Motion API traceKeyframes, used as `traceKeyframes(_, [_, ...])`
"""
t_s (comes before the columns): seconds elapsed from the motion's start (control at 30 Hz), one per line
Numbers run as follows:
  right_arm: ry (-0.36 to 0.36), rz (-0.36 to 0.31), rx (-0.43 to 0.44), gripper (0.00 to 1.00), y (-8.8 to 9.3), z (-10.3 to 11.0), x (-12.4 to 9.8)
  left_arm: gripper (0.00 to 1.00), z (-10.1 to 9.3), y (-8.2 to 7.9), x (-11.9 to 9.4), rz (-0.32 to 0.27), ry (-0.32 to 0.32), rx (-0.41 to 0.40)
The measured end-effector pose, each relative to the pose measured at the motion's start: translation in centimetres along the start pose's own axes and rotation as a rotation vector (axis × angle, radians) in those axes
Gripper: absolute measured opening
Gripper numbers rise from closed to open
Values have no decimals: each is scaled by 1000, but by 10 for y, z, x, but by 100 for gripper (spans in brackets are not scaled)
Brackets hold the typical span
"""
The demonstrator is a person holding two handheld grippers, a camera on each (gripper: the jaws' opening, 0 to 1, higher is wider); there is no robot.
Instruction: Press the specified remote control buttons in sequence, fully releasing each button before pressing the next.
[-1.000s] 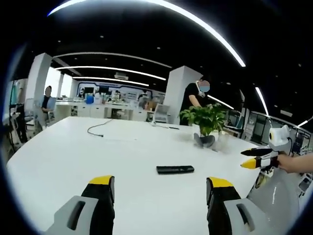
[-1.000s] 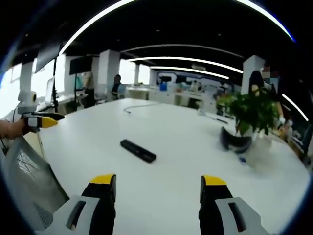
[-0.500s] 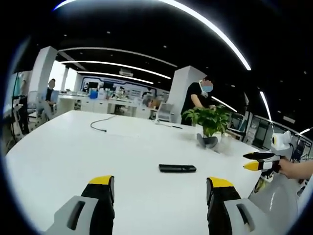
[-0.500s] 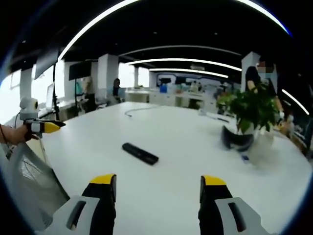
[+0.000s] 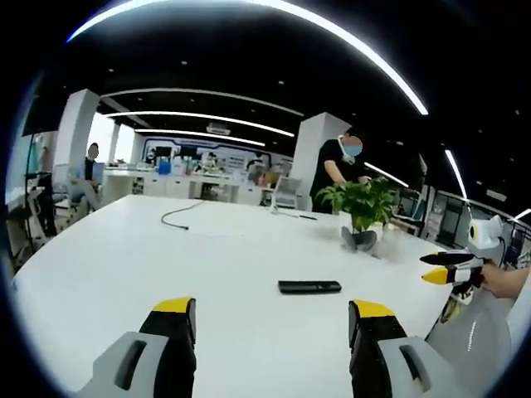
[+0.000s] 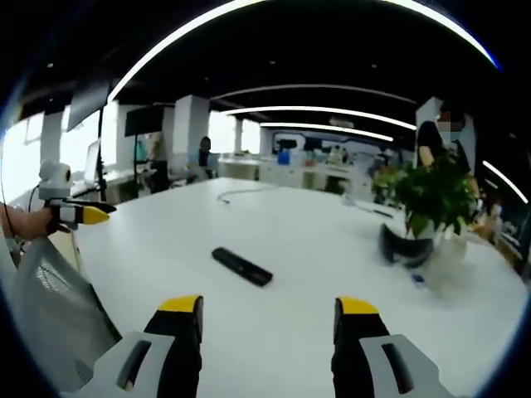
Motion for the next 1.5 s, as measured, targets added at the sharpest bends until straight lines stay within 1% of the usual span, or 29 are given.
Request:
traceKeyframes(0.13, [-10,-9,6,61,-1,1,0,77,-4,2,3,28,26,-1])
traceKeyframes(0.17, [-13,-7,5,61,-1,1,1,77,-4,3,4,40,37,-4])
traceKeyframes(0.23, [-19,-1,1,61,-1,1,1,76,-7,7,6,85,66,-21])
traceKeyframes(0.27, [-21,-1,0,61,-1,2,2,74,-6,6,8,83,73,-22])
traceKeyframes(0.3, [-22,-1,-1,61,-1,2,2,73,-6,6,9,89,83,-29])
traceKeyframes(0.4, [-20,-3,3,61,-1,1,1,74,-8,6,13,114,104,-86])
traceKeyframes(0.47, [-17,-7,8,60,-1,0,1,75,-9,8,16,142,117,-88])
traceKeyframes(0.57, [-12,-13,18,60,-2,-1,0,75,-13,11,25,200,157,-53])
traceKeyframes(0.6, [-11,-13,20,60,-2,-1,0,74,-14,11,27,209,160,-35])
traceKeyframes(0.63, [-11,-10,21,60,-2,-1,1,73,-17,8,30,210,182,-7])
traceKeyframes(0.67, [-12,-10,25,60,-1,-1,1,73,-20,6,31,215,205,1])
traceKeyframes(0.77, [-11,-16,50,60,-2,-3,0,73,-23,4,38,238,232,24])
traceKeyframes(0.83, [-7,-21,61,60,-2,-3,-1,73,-24,2,46,250,256,35])
traceKeyframes(0.87, [-2,-26,60,59,-3,-4,-1,73,-24,2,48,258,265,39])
traceKeyframes(0.93, [12,-34,54,58,-3,-5,-2,73,-24,3,55,290,286,52])
traceKeyframes(1.1, [32,-31,36,57,-3,-7,-3,74,-24,1,70,327,320,84])
traceKeyframes(1.2, [31,-29,30,57,-3,-7,-3,74,-22,5,81,368,344,67])
traceKeyframes(1.3, [26,-26,29,57,-3,-6,-2,74,-20,8,91,396,353,69])
traceKeyframes(1.5, [30,-29,29,56,-3,-7,-2,74,-19,17,107,475,391,134])
Point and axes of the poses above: the point that each gripper's makers call its tool centre point, and the gripper's own axes: x roughly forward along the fingers, z roughly to its left, y roughly out of its underside, the point moved 5 cm from there along -x, roughly backward along the fingers, and after that the axes turned 3 degrees about -z, right-handed, at the moved point
